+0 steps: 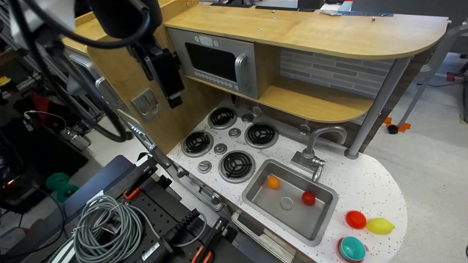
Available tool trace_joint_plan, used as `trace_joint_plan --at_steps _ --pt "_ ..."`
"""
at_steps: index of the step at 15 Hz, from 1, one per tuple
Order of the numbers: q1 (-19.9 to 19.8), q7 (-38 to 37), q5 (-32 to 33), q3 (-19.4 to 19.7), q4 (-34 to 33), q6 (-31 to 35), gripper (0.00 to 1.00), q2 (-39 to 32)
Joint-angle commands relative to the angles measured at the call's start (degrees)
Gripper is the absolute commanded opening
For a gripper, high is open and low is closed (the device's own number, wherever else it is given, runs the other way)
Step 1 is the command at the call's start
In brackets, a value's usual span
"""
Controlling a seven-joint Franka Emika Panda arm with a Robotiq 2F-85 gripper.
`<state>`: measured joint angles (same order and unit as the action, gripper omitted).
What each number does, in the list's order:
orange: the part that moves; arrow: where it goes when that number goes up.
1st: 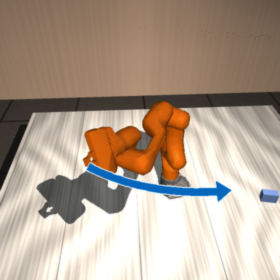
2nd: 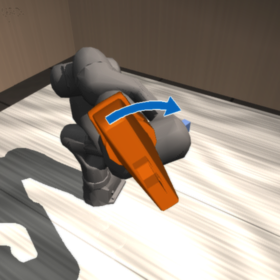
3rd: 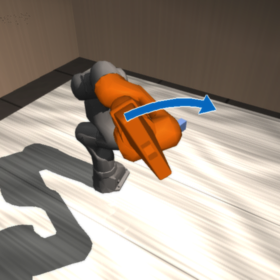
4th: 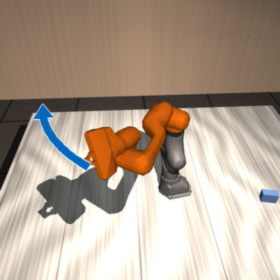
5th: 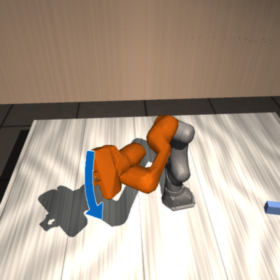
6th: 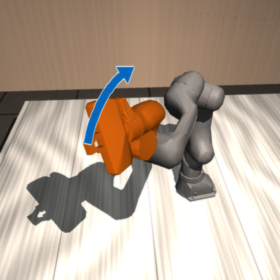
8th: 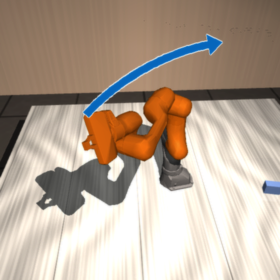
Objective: Put the green cup in the sink
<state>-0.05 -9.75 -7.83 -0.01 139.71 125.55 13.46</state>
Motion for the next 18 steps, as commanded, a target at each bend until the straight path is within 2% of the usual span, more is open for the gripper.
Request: trace_joint_plan --at_steps 1,5,8,13,18 --pt "-2.0 -0.1 5.1 0.5 -6.6 1.2 1.0 -8.0" --pt "-3.5 3.2 6.6 2.6 -9.7 -0.2 1.0 -12.5" --pt "-4.8 7.8 7.0 4.4 -9.1 0.6 1.0 -13.7" --pt "-7.3 11.6 9.1 7.2 -9.2 4.1 1.0 -16.8" --pt "-9.7 16.8 8.6 9.3 -11.0 10.2 1.0 -21.7"
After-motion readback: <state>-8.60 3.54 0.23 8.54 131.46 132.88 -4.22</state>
